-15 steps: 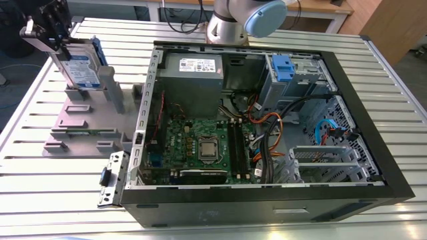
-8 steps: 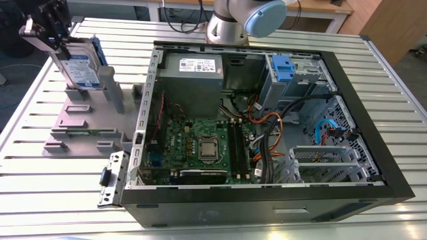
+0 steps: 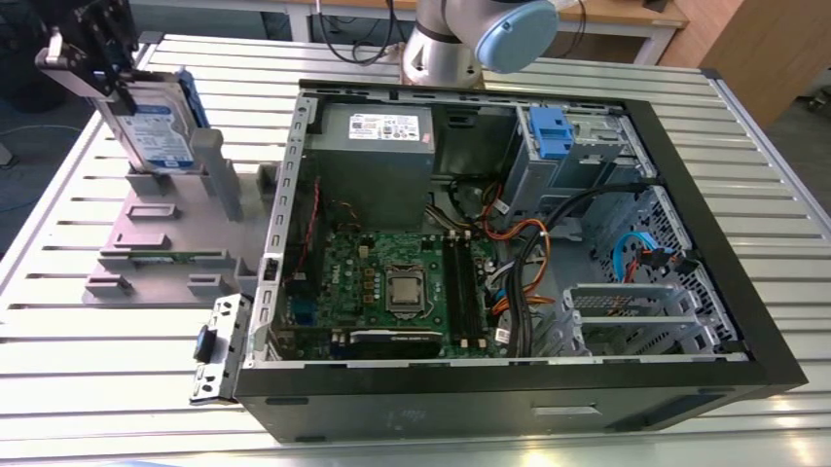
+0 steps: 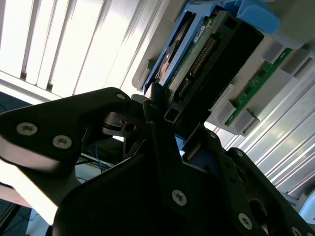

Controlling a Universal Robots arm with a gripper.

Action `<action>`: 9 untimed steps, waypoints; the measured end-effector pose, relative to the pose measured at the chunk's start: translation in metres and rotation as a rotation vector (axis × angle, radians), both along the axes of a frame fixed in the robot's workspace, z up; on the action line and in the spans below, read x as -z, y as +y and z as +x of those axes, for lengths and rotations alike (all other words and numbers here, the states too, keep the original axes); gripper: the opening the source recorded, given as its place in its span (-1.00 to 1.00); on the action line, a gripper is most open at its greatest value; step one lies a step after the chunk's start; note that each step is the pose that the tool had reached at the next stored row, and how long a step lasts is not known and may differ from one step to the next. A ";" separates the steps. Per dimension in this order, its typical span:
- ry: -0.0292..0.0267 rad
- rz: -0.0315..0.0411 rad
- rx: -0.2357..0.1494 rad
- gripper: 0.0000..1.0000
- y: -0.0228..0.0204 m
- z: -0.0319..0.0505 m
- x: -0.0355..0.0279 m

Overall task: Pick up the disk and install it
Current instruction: 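Pick up the disk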

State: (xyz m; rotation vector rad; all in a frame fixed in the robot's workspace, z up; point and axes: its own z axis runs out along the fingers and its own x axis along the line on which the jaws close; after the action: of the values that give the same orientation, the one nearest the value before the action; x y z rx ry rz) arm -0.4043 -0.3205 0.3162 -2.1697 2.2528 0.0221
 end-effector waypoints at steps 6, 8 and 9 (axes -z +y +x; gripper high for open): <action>-0.0001 0.0000 0.000 -0.27 0.0000 0.0000 -0.0017; -0.0001 0.0000 0.000 -0.27 0.0000 0.0000 -0.0022; -0.0001 0.0000 0.000 -0.27 0.0000 0.0000 -0.0025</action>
State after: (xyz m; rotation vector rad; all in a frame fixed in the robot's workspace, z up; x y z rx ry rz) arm -0.4043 -0.3205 0.3187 -2.1697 2.2527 0.0220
